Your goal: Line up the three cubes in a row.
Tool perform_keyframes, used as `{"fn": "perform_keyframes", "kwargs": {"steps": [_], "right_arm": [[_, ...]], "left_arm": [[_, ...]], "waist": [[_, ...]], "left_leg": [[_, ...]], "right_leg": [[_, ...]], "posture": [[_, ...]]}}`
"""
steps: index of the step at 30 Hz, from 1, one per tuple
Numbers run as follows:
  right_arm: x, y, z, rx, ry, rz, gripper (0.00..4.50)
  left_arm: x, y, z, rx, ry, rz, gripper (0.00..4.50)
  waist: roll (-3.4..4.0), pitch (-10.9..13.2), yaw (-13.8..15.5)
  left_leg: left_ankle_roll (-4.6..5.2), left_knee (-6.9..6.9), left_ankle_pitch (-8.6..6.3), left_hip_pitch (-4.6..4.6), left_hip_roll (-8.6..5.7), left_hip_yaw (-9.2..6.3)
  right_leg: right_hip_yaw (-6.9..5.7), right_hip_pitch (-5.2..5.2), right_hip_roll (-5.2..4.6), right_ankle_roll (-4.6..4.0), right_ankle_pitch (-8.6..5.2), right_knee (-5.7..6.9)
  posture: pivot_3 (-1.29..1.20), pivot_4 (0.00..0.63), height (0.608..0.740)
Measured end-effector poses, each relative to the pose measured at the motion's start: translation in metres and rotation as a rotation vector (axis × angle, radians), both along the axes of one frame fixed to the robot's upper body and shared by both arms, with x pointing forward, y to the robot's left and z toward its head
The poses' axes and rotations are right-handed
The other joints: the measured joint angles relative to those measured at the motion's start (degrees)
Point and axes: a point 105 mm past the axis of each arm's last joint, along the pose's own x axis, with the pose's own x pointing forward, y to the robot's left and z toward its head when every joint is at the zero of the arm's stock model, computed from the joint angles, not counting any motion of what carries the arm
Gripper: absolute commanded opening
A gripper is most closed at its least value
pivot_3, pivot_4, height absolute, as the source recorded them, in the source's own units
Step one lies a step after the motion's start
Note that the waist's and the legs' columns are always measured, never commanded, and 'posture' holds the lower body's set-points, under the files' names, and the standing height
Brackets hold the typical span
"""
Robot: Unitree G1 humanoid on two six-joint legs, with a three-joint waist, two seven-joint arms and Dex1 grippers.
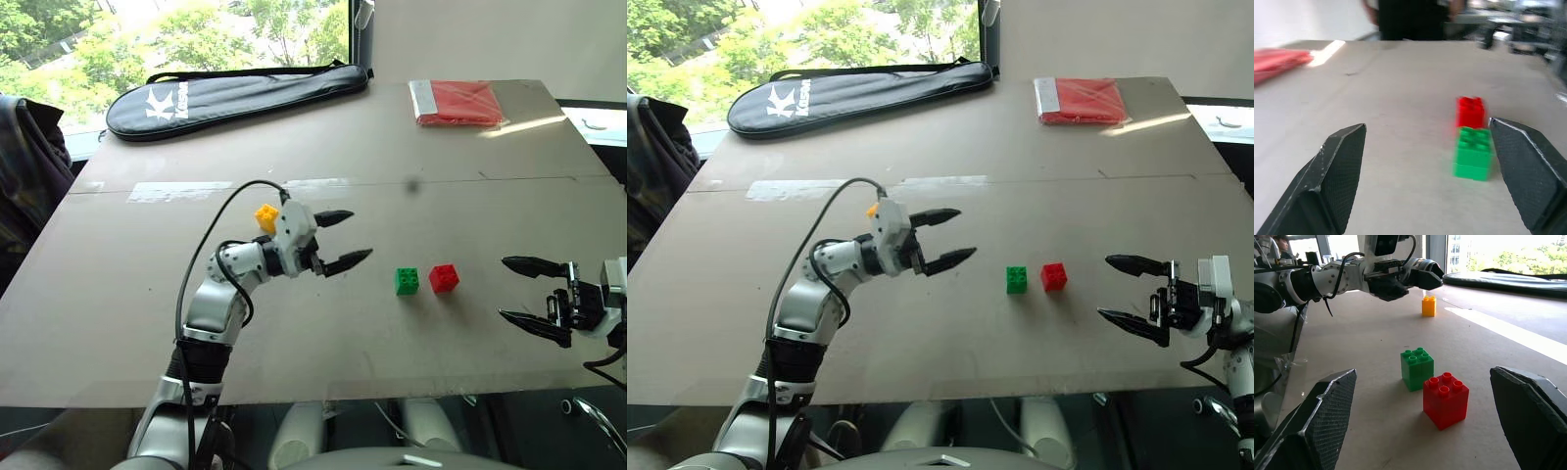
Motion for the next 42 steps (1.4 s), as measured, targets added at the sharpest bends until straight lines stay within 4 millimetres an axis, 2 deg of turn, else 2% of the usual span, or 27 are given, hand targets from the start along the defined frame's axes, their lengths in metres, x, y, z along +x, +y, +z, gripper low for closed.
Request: {"fn": "perform_keyframes", "kwargs": {"steps": [2, 4, 5, 8, 11, 14, 18, 24, 36, 37, 39, 40, 41, 42], "right_arm": [[0.001, 0.000, 0.001, 0.020, -0.003, -0.004, 4.50], [0.001, 0.000, 0.000, 0.031, -0.001, -0.009, 4.50], [0.004, 0.002, 0.002, 0.048, -0.010, -0.005, 4.50], [0.008, 0.006, 0.006, 0.087, -0.032, -0.010, 4.50], [0.017, 0.006, 0.011, 0.138, -0.062, -0.071, 4.50], [0.023, 0.006, 0.013, 0.147, -0.074, -0.122, 4.50], [0.024, 0.007, 0.011, 0.150, -0.069, -0.134, 4.50], [0.022, 0.012, 0.014, 0.148, -0.084, -0.127, 4.50], [0.016, 0.011, 0.017, 0.154, -0.087, -0.127, 4.50], [0.016, 0.011, 0.017, 0.154, -0.087, -0.127, 4.50], [0.016, 0.011, 0.017, 0.154, -0.086, -0.126, 4.50], [0.016, 0.011, 0.017, 0.154, -0.084, -0.125, 4.50], [0.016, 0.011, 0.017, 0.154, -0.082, -0.124, 4.50], [0.016, 0.011, 0.016, 0.154, -0.081, -0.123, 4.50]], "left_arm": [[-0.001, 0.025, -0.008, -0.039, 0.017, 0.168, 4.14], [-0.002, 0.036, -0.015, -0.065, 0.033, 0.256, 4.14], [-0.001, 0.051, -0.014, -0.123, 0.022, 0.406, 4.14], [0.002, 0.076, -0.018, -0.128, 0.008, 0.635, 4.14], [0.001, 0.088, -0.031, -0.092, 0.015, 0.788, 4.14], [0.003, 0.096, -0.036, -0.064, 0.005, 0.872, 4.14], [0.007, 0.100, -0.043, -0.048, 0.025, 0.879, 4.14], [0.024, 0.093, -0.064, 0.083, 0.088, 0.709, 4.14], [0.054, 0.088, -0.061, 0.149, 0.063, 0.535, 4.14], [0.057, 0.087, -0.061, 0.149, 0.063, 0.523, 3.58], [0.058, 0.086, -0.061, 0.145, 0.065, 0.515, 2.88], [0.059, 0.086, -0.061, 0.136, 0.071, 0.507, 2.38], [0.059, 0.086, -0.061, 0.123, 0.082, 0.497, 1.69], [0.059, 0.086, -0.061, 0.116, 0.084, 0.493, 1.35]], "waist": [[0.00, 0.00, -0.13], [-0.03, 0.02, 0.13], [-0.06, 0.03, 0.44], [-0.06, 0.03, 1.00], [-0.06, 0.03, 1.38], [-0.06, 0.03, 1.60], [-0.06, 0.03, 1.58], [-0.04, 0.02, 1.48], [0.03, -0.03, 1.58], [0.05, -0.04, 1.59], [0.05, -0.04, 1.60], [0.06, -0.05, 1.62], [0.07, -0.05, 1.59], [0.07, -0.05, 1.59]], "left_leg": [[-0.09, -0.03, 0.04, -0.03, 0.07, 0.05], [-0.15, -0.03, 0.08, -0.09, 0.07, 0.05], [-0.14, -0.03, 0.07, -0.13, 0.05, 0.04], [-0.07, -0.03, 0.03, -0.07, 0.01, 0.05], [-0.09, -0.03, 0.04, -0.09, -0.01, 0.07], [-0.15, -0.05, 0.07, -0.10, -0.02, 0.05], [-0.15, -0.06, 0.07, -0.10, -0.02, 0.08], [-0.15, -0.06, 0.07, -0.10, -0.09, 0.05], [-0.12, -0.05, 0.06, -0.05, -0.16, 0.00], [-0.12, -0.05, 0.06, -0.05, -0.16, -0.01], [-0.12, -0.05, 0.06, -0.04, -0.17, -0.02], [-0.11, -0.05, 0.06, -0.05, -0.17, -0.03], [-0.10, -0.05, 0.05, -0.04, -0.17, -0.04], [-0.10, -0.05, 0.05, -0.04, -0.17, -0.03]], "right_leg": [[0.06, -0.04, -0.03, 0.00, 0.00, -0.05], [0.04, -0.10, -0.08, 0.00, 0.00, -0.05], [0.01, -0.12, -0.10, 0.00, 0.01, -0.06], [0.02, -0.10, -0.09, -0.01, 0.02, -0.01], [0.03, -0.10, -0.05, 0.00, 0.02, -0.02], [0.00, -0.11, -0.05, -0.01, 0.02, -0.02], [0.01, -0.12, -0.05, -0.01, 0.02, -0.02], [-0.01, -0.12, -0.01, -0.01, 0.01, -0.01], [-0.06, -0.09, -0.06, -0.01, 0.02, 0.07], [-0.06, -0.08, -0.08, -0.01, 0.02, 0.07], [-0.07, -0.08, -0.09, 0.00, 0.02, 0.07], [-0.09, -0.08, -0.09, 0.00, 0.02, 0.07], [-0.09, -0.07, -0.09, 0.00, 0.02, 0.08], [-0.09, -0.07, -0.09, 0.00, 0.02, 0.08]], "posture": [[0.00, 0.150, 0.740], [0.00, 0.150, 0.740], [0.00, 0.150, 0.740], [0.00, 0.150, 0.740], [0.00, 0.150, 0.740], [0.00, 0.150, 0.740], [0.00, 0.150, 0.740], [0.00, 0.150, 0.740], [0.00, 0.150, 0.740], [0.00, 0.150, 0.740], [0.00, 0.150, 0.740], [0.00, 0.150, 0.740], [0.00, 0.150, 0.740], [0.00, 0.150, 0.740]]}}
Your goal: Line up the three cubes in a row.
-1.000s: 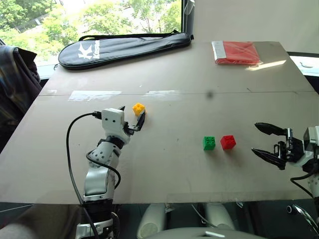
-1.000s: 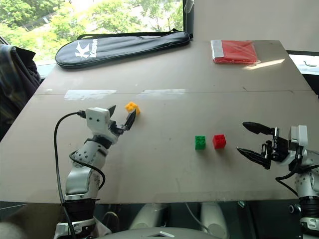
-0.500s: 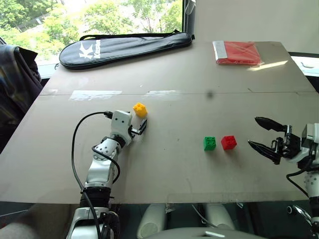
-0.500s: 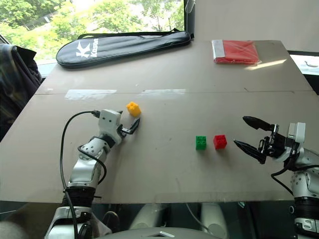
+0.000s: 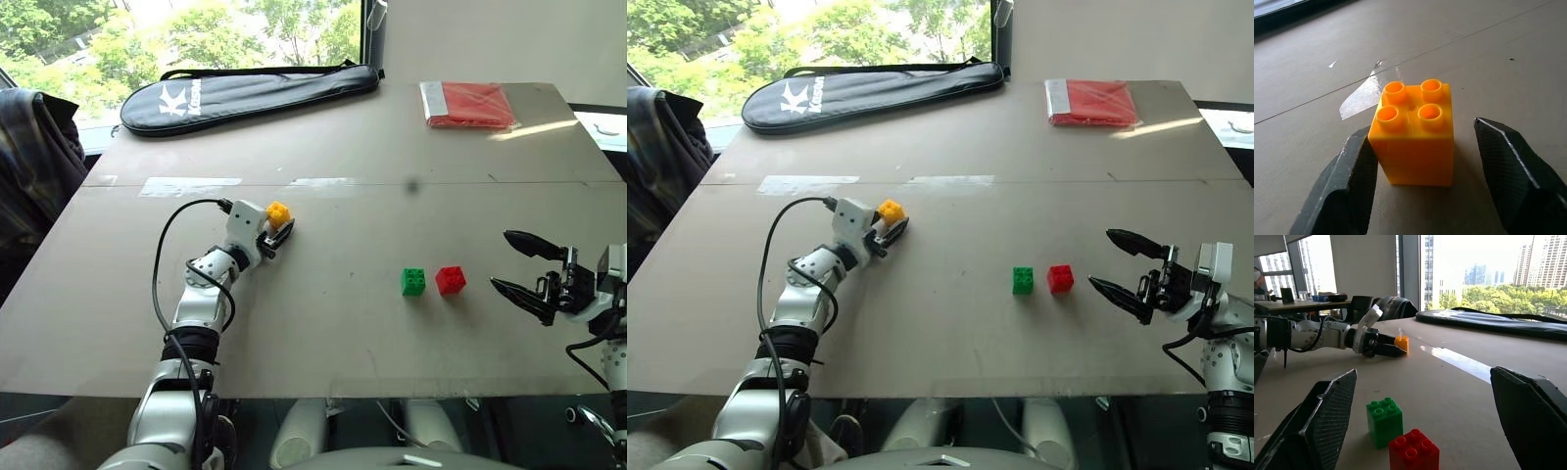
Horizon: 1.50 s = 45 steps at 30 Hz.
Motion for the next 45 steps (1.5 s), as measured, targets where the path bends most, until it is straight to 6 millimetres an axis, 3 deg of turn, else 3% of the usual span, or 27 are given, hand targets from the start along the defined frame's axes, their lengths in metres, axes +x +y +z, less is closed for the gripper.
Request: {"fn": "perform_keyframes", "kwargs": {"steps": [6, 11, 15, 22, 29, 45], "right_arm": [[-0.003, 0.000, -0.003, -0.005, 0.011, 0.003, 4.50], [-0.008, -0.001, -0.005, -0.031, 0.018, 0.044, 4.50], [-0.012, -0.003, -0.010, -0.069, 0.038, 0.076, 4.50], [-0.020, 0.001, -0.020, -0.100, 0.076, 0.112, 4.50], [-0.025, 0.003, -0.027, -0.130, 0.086, 0.121, 4.50], [-0.022, 0.001, -0.026, -0.140, 0.068, 0.110, 4.50]], "left_arm": [[-0.010, -0.008, -0.001, 0.013, 0.011, -0.132, 1.28], [-0.049, -0.059, -0.005, 0.003, 0.062, -0.583, 1.28], [-0.068, -0.085, -0.007, 0.061, 0.103, -0.834, 1.28], [-0.069, -0.125, -0.006, 0.176, 0.087, -1.013, 1.28], [-0.071, -0.134, -0.011, 0.230, 0.061, -1.058, 1.28], [-0.082, -0.132, -0.015, 0.192, 0.086, -1.069, 1.28]], "waist": [[0.00, 0.00, -0.18], [-0.03, 0.03, -0.13], [-0.04, 0.03, -0.34], [-0.06, 0.05, -0.72], [-0.10, 0.06, -1.58], [-0.09, 0.06, -1.56]], "left_leg": [[-0.08, -0.01, 0.04, -0.03, 0.00, 0.01], [-0.08, -0.01, 0.05, -0.11, 0.01, 0.00], [0.06, 0.00, -0.03, -0.07, 0.00, 0.02], [0.07, 0.01, -0.04, -0.08, -0.03, 0.02], [0.12, 0.01, -0.07, -0.05, -0.02, 0.06], [0.12, 0.02, -0.07, -0.04, 0.04, 0.04]], "right_leg": [[0.01, -0.01, 0.01, 0.00, 0.00, -0.04], [-0.02, -0.02, 0.02, 0.00, -0.01, -0.12], [0.00, -0.02, 0.09, 0.00, -0.01, -0.08], [0.01, -0.02, 0.14, 0.00, -0.01, -0.11], [0.06, -0.04, 0.15, 0.01, -0.01, -0.04], [0.07, -0.04, 0.14, 0.01, -0.01, -0.03]], "posture": [[0.00, 0.150, 0.740], [0.00, 0.150, 0.740], [0.00, 0.150, 0.740], [0.00, 0.150, 0.740], [0.00, 0.150, 0.740], [0.00, 0.150, 0.740]]}}
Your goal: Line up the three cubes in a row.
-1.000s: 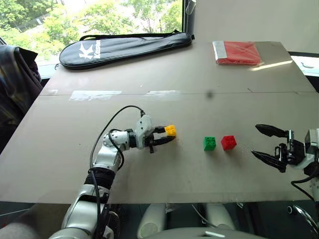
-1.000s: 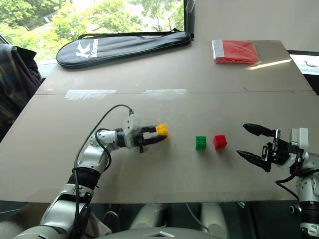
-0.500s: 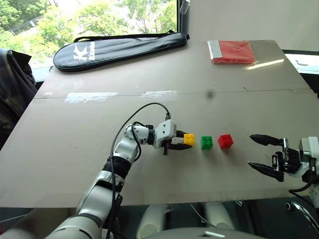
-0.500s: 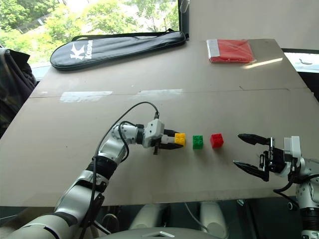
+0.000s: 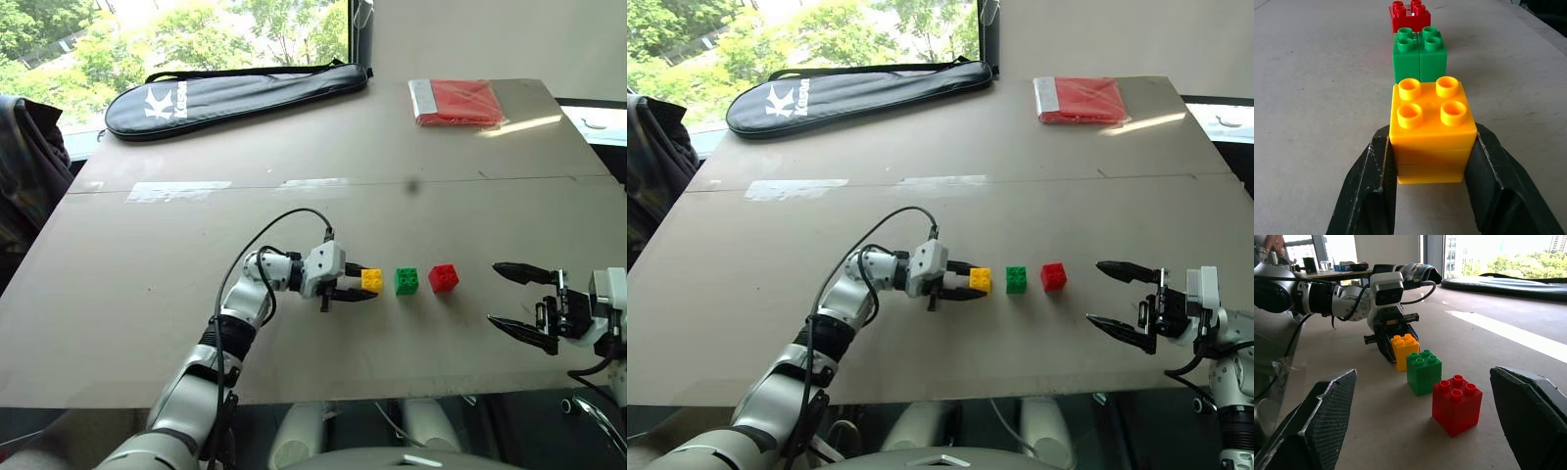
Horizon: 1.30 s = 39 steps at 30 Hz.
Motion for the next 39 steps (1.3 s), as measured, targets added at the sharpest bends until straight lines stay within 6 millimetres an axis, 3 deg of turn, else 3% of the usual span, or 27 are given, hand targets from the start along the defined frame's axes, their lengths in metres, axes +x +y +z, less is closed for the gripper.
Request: {"fn": "perform_keyframes", "kwargs": {"steps": [10, 16, 17, 27, 33, 39], "right_arm": [[0.001, 0.000, 0.001, -0.002, -0.011, -0.002, 4.50], [0.002, -0.002, -0.001, -0.001, -0.007, -0.009, 4.50], [0.002, -0.002, -0.001, -0.001, -0.007, -0.009, 4.50], [0.002, -0.004, -0.003, 0.002, 0.001, -0.016, 4.50], [-0.001, -0.007, -0.009, -0.017, 0.010, -0.037, 4.50], [-0.004, -0.020, -0.036, -0.062, 0.073, -0.129, 4.50]], "left_arm": [[0.000, 0.001, -0.001, 0.000, 0.007, 0.012, 1.28], [-0.001, 0.005, -0.004, 0.010, 0.025, 0.023, 4.25], [-0.001, 0.005, -0.004, 0.010, 0.024, 0.023, 4.40], [-0.002, 0.013, -0.004, 0.008, 0.012, 0.061, 4.40], [-0.018, 0.049, -0.004, -0.066, 0.107, 0.226, 4.40], [-0.051, 0.072, -0.009, -0.103, 0.195, 0.441, 4.40]], "waist": [[0.00, 0.00, -0.03], [0.02, -0.01, -0.07], [0.02, -0.01, -0.07], [0.03, -0.02, -0.36], [0.03, -0.02, -0.46], [0.05, -0.02, 0.08]], "left_leg": [[0.00, 0.00, 0.00, 0.01, 0.00, 0.01], [0.00, 0.00, 0.00, 0.03, 0.01, 0.03], [0.00, 0.00, 0.00, 0.03, 0.01, 0.03], [0.00, -0.01, 0.00, 0.09, 0.13, 0.09], [0.02, -0.02, -0.01, 0.07, 0.24, 0.12], [0.03, -0.05, -0.03, 0.08, 0.24, 0.12]], "right_leg": [[0.01, 0.00, 0.00, 0.00, 0.00, 0.00], [0.03, 0.00, 0.00, 0.00, 0.00, 0.02], [0.03, 0.00, 0.00, 0.00, 0.00, 0.02], [0.11, 0.00, 0.05, -0.01, 0.00, 0.06], [0.15, -0.02, 0.04, -0.01, 0.00, 0.04], [0.14, -0.01, -0.18, -0.02, -0.01, 0.00]], "posture": [[0.00, 0.150, 0.740], [0.00, 0.150, 0.740], [0.00, 0.150, 0.740], [0.00, 0.150, 0.740], [0.00, 0.150, 0.740], [0.00, 0.150, 0.740]]}}
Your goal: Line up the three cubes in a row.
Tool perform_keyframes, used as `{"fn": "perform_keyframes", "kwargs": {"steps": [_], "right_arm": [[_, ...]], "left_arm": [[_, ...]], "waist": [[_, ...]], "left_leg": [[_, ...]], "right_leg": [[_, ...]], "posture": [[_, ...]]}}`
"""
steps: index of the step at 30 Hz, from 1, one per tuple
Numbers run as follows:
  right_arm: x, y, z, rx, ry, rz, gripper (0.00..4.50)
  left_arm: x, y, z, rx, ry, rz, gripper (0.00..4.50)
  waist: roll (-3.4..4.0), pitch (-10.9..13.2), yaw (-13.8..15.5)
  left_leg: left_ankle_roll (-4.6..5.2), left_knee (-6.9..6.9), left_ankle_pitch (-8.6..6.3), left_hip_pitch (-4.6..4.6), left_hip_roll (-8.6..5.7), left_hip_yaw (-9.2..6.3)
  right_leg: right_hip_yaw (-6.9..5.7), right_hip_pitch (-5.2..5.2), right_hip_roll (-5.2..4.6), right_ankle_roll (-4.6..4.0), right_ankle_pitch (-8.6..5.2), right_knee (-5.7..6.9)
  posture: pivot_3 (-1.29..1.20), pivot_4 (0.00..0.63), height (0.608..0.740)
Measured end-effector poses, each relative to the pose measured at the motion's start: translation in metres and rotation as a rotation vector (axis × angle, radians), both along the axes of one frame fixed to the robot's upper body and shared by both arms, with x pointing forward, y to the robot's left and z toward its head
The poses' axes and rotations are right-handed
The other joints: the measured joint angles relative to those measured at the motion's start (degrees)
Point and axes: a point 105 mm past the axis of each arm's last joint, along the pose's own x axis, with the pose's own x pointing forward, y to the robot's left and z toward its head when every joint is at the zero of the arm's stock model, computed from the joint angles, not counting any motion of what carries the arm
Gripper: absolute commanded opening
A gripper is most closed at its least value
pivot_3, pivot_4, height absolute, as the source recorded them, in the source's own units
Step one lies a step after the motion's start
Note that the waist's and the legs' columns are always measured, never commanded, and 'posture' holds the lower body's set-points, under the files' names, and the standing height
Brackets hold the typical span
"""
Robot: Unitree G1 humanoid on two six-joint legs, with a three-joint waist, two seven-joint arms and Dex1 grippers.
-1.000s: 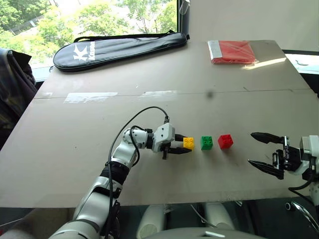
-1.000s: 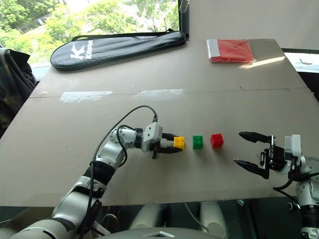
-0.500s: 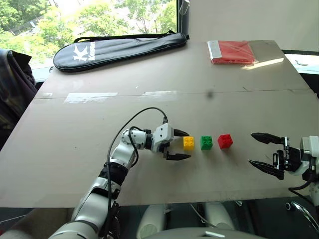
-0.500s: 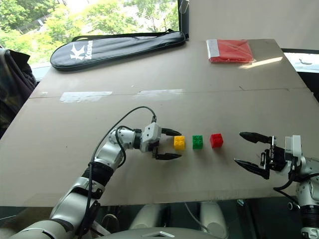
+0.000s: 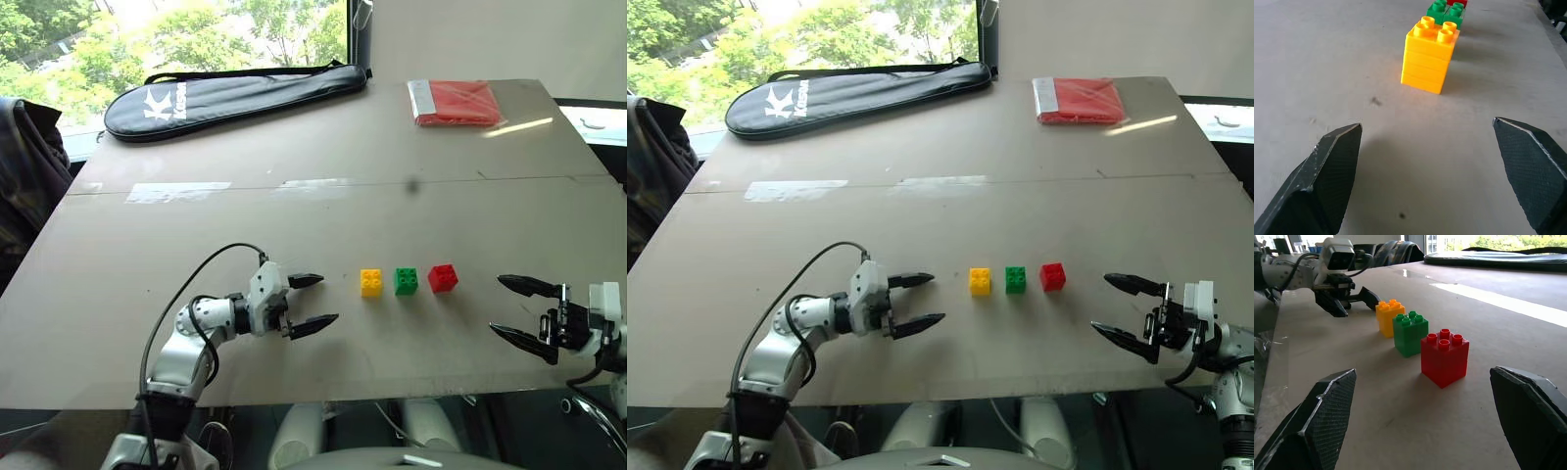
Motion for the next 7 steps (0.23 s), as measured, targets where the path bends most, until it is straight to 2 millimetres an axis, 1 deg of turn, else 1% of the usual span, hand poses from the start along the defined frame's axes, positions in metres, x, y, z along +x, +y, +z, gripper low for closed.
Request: {"fn": "perform_keyframes", "kwargs": {"steps": [1, 3, 7], "right_arm": [[0.000, 0.000, -0.001, -0.001, 0.004, -0.004, 4.50], [0.000, -0.004, -0.009, -0.008, 0.018, -0.041, 4.50], [0.003, -0.010, -0.019, -0.021, 0.044, -0.105, 4.50]], "left_arm": [[-0.001, 0.000, 0.000, 0.000, 0.002, 0.006, 4.40], [-0.011, -0.002, -0.001, 0.001, 0.027, 0.073, 4.40], [-0.023, -0.004, -0.003, 0.009, 0.051, 0.179, 4.40]], "waist": [[0.00, 0.00, 0.04], [0.02, -0.01, 0.01], [0.05, -0.03, -0.08]], "left_leg": [[0.00, 0.00, 0.00, 0.01, 0.00, 0.00], [0.00, -0.01, 0.00, 0.02, 0.00, 0.02], [0.00, -0.05, -0.01, 0.06, 0.01, 0.08]], "right_leg": [[0.00, 0.00, 0.00, 0.00, 0.00, 0.00], [0.03, 0.02, -0.01, 0.00, 0.00, 0.00], [0.07, 0.02, 0.00, -0.02, -0.01, 0.00]], "posture": [[0.00, 0.150, 0.740], [0.00, 0.150, 0.740], [0.00, 0.150, 0.740]]}}
